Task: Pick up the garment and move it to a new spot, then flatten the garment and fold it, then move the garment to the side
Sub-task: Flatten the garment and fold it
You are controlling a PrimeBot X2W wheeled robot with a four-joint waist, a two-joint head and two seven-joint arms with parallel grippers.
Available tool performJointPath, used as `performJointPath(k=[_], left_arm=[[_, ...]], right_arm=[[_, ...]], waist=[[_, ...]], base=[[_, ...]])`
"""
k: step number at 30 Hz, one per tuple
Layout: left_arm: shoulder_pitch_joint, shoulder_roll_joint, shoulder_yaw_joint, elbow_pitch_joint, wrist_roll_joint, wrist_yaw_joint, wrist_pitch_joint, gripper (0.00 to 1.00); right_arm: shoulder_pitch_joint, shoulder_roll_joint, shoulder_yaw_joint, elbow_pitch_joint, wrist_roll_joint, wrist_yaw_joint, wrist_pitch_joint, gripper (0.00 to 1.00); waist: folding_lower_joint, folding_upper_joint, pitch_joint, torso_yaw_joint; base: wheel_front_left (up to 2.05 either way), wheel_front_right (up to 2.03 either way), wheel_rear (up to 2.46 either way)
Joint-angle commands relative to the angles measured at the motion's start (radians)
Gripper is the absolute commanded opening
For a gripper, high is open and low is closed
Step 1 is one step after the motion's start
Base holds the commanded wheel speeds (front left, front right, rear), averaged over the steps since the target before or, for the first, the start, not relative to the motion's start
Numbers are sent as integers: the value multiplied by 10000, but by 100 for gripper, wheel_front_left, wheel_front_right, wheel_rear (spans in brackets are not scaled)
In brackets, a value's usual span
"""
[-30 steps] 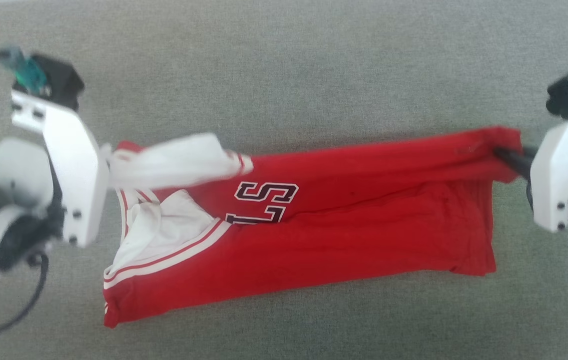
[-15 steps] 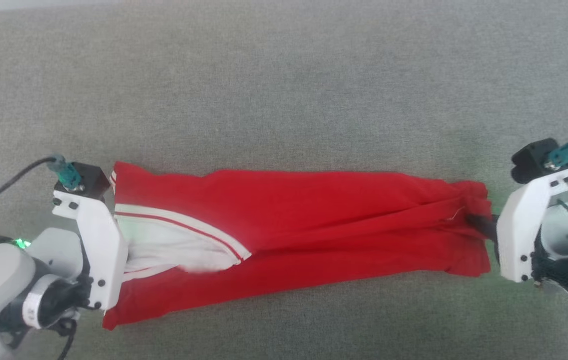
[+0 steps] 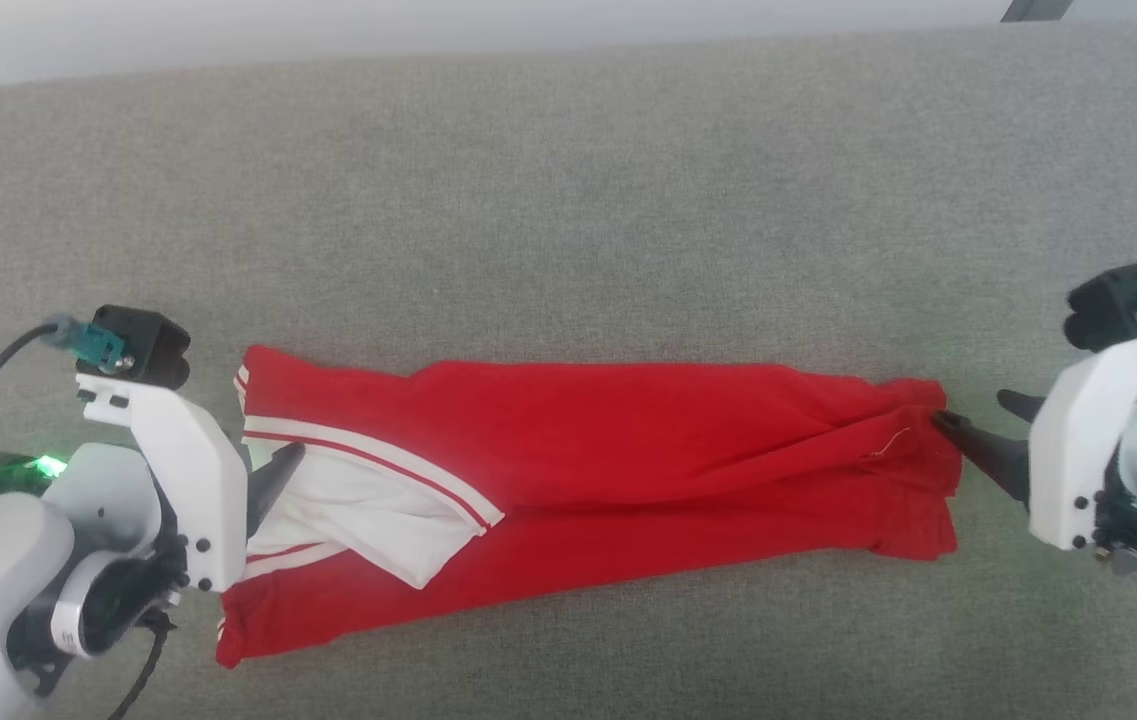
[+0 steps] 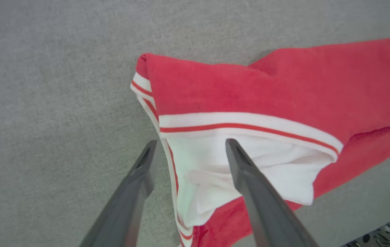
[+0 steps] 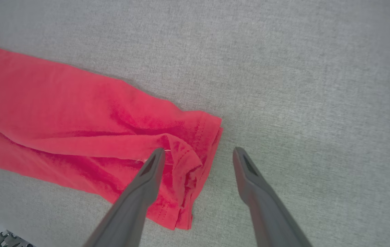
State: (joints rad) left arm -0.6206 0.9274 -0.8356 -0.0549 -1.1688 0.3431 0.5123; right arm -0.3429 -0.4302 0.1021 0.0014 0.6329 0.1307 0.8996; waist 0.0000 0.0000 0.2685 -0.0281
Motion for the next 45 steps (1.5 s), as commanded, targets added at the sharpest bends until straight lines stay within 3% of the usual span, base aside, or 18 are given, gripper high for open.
performJointPath(k=[1, 9, 18, 23, 26, 34, 35, 36, 45], left_arm=[[346, 21, 194, -138, 240, -147, -773, 100], [1200, -9, 814, -53, 943, -217, -3701, 100], [2417, -540, 1760, 508, 1260, -62, -7199, 100], [3005, -1088, 2471, 876, 1630, -193, -7738, 100], [3301, -1721, 3387, 1001, 2018, -366, -7786, 100], [4279, -3530, 5680, 1594, 3728, -1563, -7796, 100], [4368, -3710, 5896, 1667, 4010, -1742, -7796, 100], [4412, -3948, 6165, 1706, 4217, -1903, -7795, 100], [4804, -5388, 7986, 2216, 5593, -3183, -7778, 100]], right_arm=[[263, 6, -230, -187, 23, -1, -200, 100], [975, 135, -742, -427, 105, -1, -527, 100], [1310, 396, -895, -25, 120, -1, -814, 100], [925, 403, -584, 594, 178, -1, -962, 100], [635, 446, -244, 1100, 291, -1, -1000, 100], [-126, 674, 1004, 2876, 661, 1, -844, 100], [-192, 692, 1209, 3016, 745, 4, -834, 60], [-244, 664, 1418, 3120, 825, 12, -837, 0], [-653, -29, 1803, 3341, 1542, -2, -1206, 0]], waist=[[0, 0, -130, -6], [0, 0, -270, 48], [0, 0, -153, 300], [0, 0, 9, 514], [0, 0, 106, 665], [0, 0, 290, 1010], [0, 0, 301, 1046], [0, 0, 309, 1084], [0, 0, 326, 1137]], base=[[0, 0, 0], [0, 0, 0], [0, 0, 0], [0, 0, 0], [0, 0, 0], [0, 0, 0], [0, 0, 0], [0, 0, 0], [0, 0, 0]])
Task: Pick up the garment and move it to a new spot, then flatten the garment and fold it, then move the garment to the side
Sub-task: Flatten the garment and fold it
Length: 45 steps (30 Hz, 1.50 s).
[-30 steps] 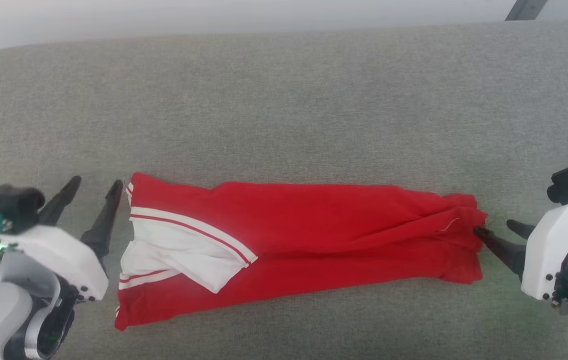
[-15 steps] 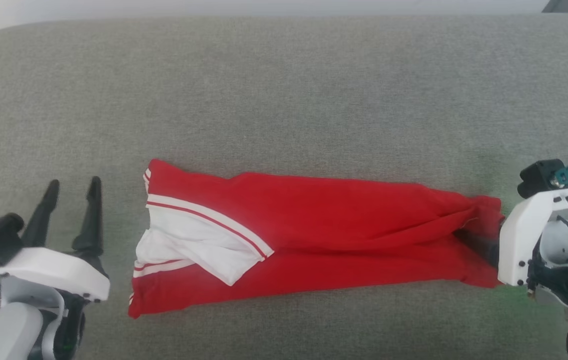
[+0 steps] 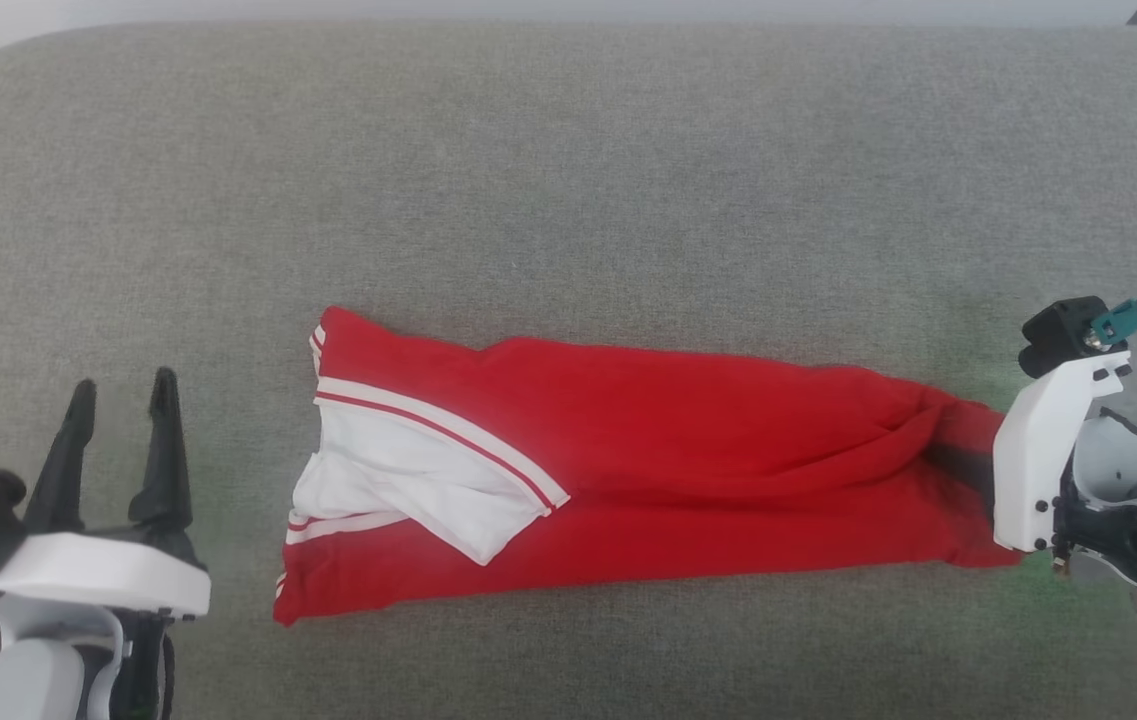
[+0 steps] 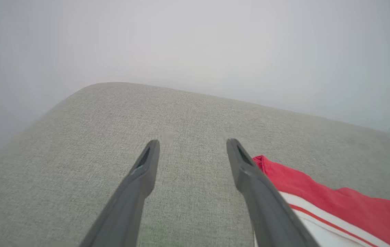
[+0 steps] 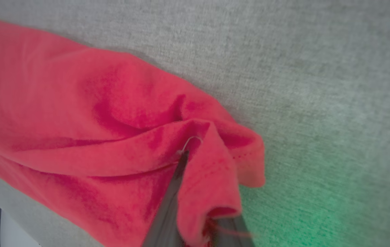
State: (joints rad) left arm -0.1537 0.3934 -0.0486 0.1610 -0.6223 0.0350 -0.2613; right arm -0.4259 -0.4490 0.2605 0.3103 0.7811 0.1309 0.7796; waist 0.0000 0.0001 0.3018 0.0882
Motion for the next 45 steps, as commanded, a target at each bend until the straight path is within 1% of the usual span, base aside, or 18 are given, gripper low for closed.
performJointPath(k=[1, 3, 4, 7, 10, 13, 20, 22, 25, 28, 31, 35, 36, 37, 40, 43, 45], left_arm=[[161, -161, 287, 104, 268, -216, -43, 100], [224, -403, 591, 175, 478, -450, -44, 100], [224, -403, 591, 175, 478, -450, -44, 100], [263, -667, 961, 298, 738, -708, -42, 100], [254, -898, 1279, 372, 1037, -919, -44, 100], [187, -1102, 1531, 432, 1222, -1086, -44, 100], [15, -1437, 1893, 513, 1748, -1372, -44, 100], [-42, -1525, 1983, 529, 1783, -1448, -44, 100], [-80, -1591, 2088, 579, 1879, -1530, -43, 100], [-123, -1674, 2164, 596, 1952, -1564, -45, 100], [-105, -1709, 2245, 627, 2027, -1603, -45, 100], [-33, -1769, 2320, 640, 2061, -1638, -45, 100], [-8, -1776, 2347, 644, 2079, -1636, -43, 100], [30, -1810, 2373, 654, 2119, -1648, -43, 100], [35, -1857, 2364, 646, 2147, -1640, -43, 100], [-38, -1910, 2287, 685, 2191, -1650, -45, 100], [-101, -1932, 2207, 743, 2219, -1653, -43, 100]], right_arm=[[147, 67, 163, 235, 125, -7, -68, 0], [120, -153, -27, 269, 220, -15, -173, 0], [120, -153, -27, 269, 220, -15, -173, 0], [106, -572, -383, 422, 229, -26, -293, 0], [60, -852, -731, 580, 264, -24, -413, 0], [-58, -1168, -1166, 835, 319, -23, -515, 0], [-402, -1897, -2007, 1681, -135, -12, -717, 0], [-552, -2061, -2118, 1919, -294, -12, -785, 0], [-711, -2117, -2137, 2214, -463, -10, -751, 0], [-818, -2168, -1994, 2211, -549, -10, -607, 0], [-740, -2032, -1752, 1722, -246, -6, -444, 0], [-330, -1817, -1393, 412, 92, -3, -146, 0], [-235, -1722, -1322, 9, 191, -3, -64, 0], [-11, -1522, -1129, -853, 367, -3, 163, 0], [224, -1205, -710, -2093, 310, -3, 412, 0], [247, -813, -215, -2955, 243, -3, 658, 0], [99, -575, 200, -3275, 182, -3, 812, 0]], waist=[[0, -1, -11, -51], [0, -1, -19, -113], [0, -1, -19, -113], [0, -1, -24, -202], [0, -1, -7, -301], [0, -1, 29, -390], [0, -1, 96, -536], [0, -1, 119, -569], [0, -1, 117, -634], [0, -1, 105, -700], [0, -1, 65, -769], [0, -1, -43, -857], [0, -1, -74, -873], [0, -1, -132, -890], [0, -1, -195, -867], [0, -1, -245, -782], [0, -1, -286, -677]], base=[[0, 0, 0], [0, 0, 0], [0, 0, 0], [0, 0, 0], [0, 0, 0], [0, 0, 0], [0, 0, 0], [0, 0, 0], [0, 0, 0], [0, 0, 0], [0, 0, 0], [0, 0, 0], [0, 0, 0], [0, 0, 0], [0, 0, 0], [0, 0, 0], [0, 0, 0]])
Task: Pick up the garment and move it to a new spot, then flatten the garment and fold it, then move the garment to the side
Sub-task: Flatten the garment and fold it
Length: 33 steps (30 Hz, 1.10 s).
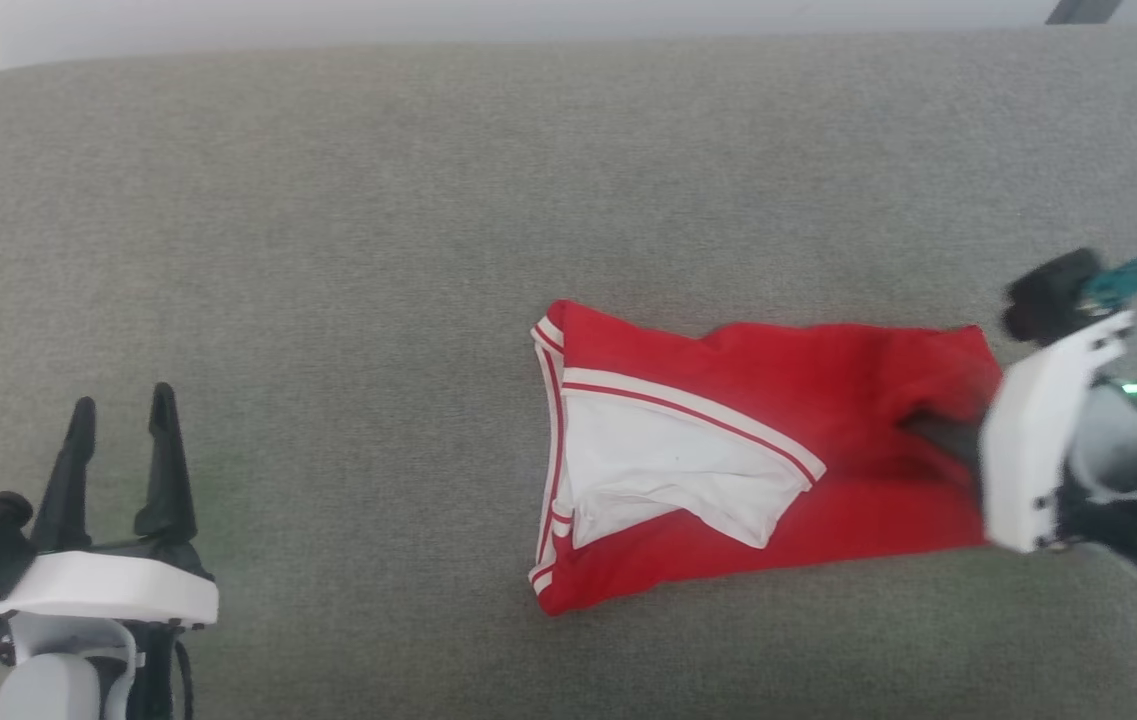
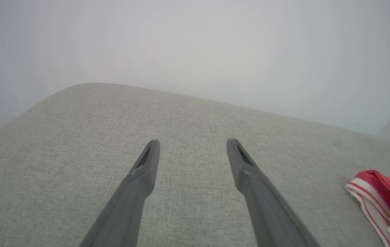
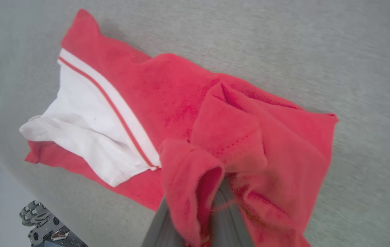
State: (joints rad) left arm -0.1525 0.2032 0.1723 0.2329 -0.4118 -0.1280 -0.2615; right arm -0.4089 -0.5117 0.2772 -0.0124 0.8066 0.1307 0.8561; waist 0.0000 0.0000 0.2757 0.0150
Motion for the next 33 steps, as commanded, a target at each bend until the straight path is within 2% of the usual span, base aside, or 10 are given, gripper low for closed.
performJointPath(k=[1, 7, 19, 20, 21, 22, 27, 33], left_arm=[[-151, -50, -49, 57, 119, -25, -43, 100], [-316, -110, -458, 214, 89, -28, -43, 100], [-556, -206, -1034, 525, -115, -31, -42, 100], [-550, -222, -1050, 540, -140, -31, -42, 100], [-537, -226, -1059, 549, -163, -31, -42, 100], [-521, -215, -1064, 559, -168, -31, -42, 100], [-394, -134, -971, 548, -195, -32, -42, 100], [-285, -33, -801, 420, -206, -32, -42, 100]], right_arm=[[-154, 216, 248, -149, -58, -1, 80, 0], [-638, 850, 1167, -50, -59, -1, 53, 0], [-1616, 1561, 2864, 1464, -208, -1, -538, 0], [-1690, 1589, 2982, 1592, -204, -1, -621, 38], [-1756, 1583, 3137, 1652, -188, -1, -699, 90], [-1798, 1572, 3225, 1735, -146, -1, -773, 100], [-2033, 1522, 3441, 1847, 153, -1, -1061, 100], [-2154, 1058, 3178, 1472, 175, -1, -1593, 100]], waist=[[0, 0, -48, 119], [0, 0, -182, 526], [0, 0, -381, 1274], [0, 0, -393, 1293], [0, 0, -403, 1307], [0, 0, -416, 1309], [0, 0, -479, 1168], [0, 0, -582, 795]], base=[[0, 0, 0], [0, 0, 0], [0, 0, 0], [0, 0, 0], [0, 0, 0], [0, 0, 0], [0, 0, 0], [0, 0, 0]])
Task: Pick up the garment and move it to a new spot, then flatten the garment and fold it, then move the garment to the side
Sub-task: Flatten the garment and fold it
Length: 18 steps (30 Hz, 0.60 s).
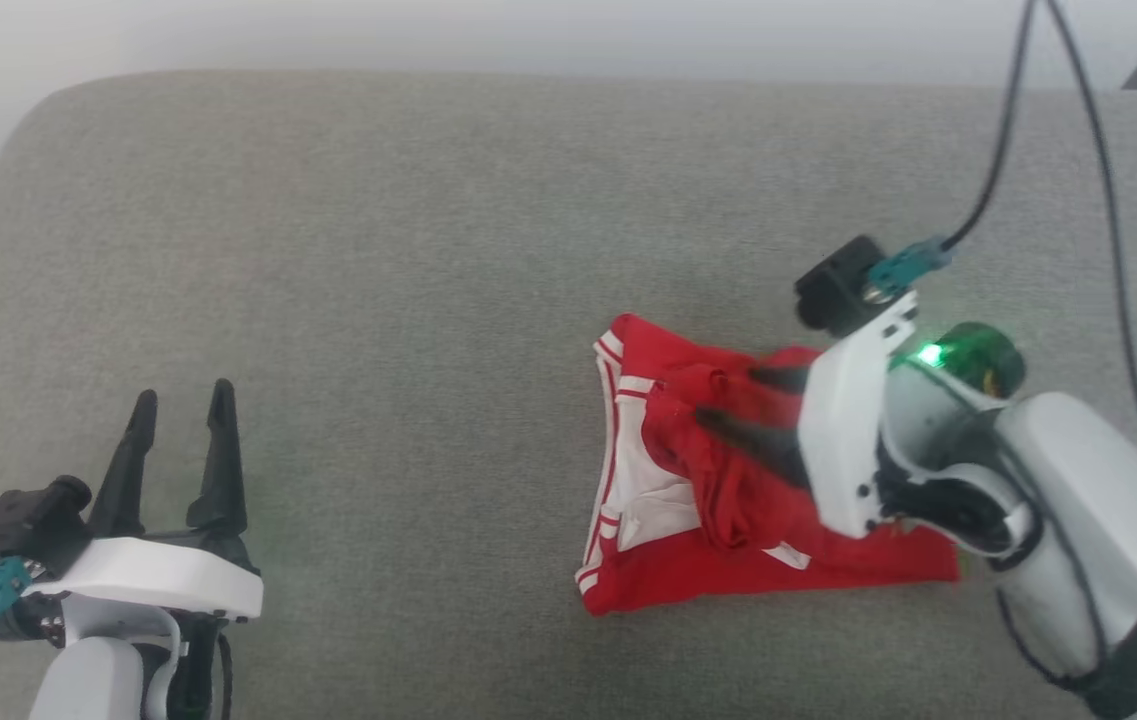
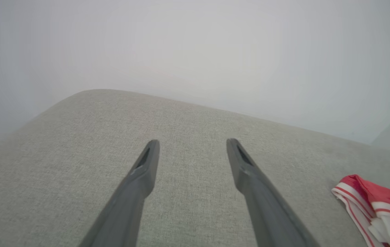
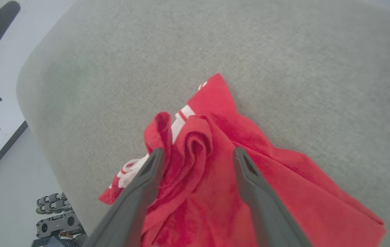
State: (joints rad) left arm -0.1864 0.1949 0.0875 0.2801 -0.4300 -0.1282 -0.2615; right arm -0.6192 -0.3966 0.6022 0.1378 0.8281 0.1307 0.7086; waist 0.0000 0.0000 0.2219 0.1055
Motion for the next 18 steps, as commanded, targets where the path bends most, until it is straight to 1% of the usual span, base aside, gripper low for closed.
performJointPath(k=[1, 10, 13, 14, 18], left_arm=[[84, 75, 60, -75, -17, -30, -42, 100], [347, 312, 327, -220, 71, -31, -42, 100], [434, 383, 413, -263, 102, -29, -42, 100], [434, 383, 413, -263, 102, -29, -42, 100], [570, 469, 519, -324, 154, -29, -42, 100]], right_arm=[[-38, -179, -178, -111, -69, -1, -259, 100], [528, -723, -1389, -458, -227, -1, -1492, 100], [833, -946, -1765, -516, -448, -1, -2032, 100], [833, -946, -1765, -516, -448, -1, -2032, 100], [1248, -1174, -2252, -469, -824, -1, -3119, 100]], waist=[[0, 0, -63, -182], [0, 0, -281, -915], [0, 0, -351, -1133], [0, 0, -351, -1133], [0, 0, -459, -1403]], base=[[0, 0, 0], [0, 0, 0], [0, 0, 0], [0, 0, 0], [0, 0, 0]])
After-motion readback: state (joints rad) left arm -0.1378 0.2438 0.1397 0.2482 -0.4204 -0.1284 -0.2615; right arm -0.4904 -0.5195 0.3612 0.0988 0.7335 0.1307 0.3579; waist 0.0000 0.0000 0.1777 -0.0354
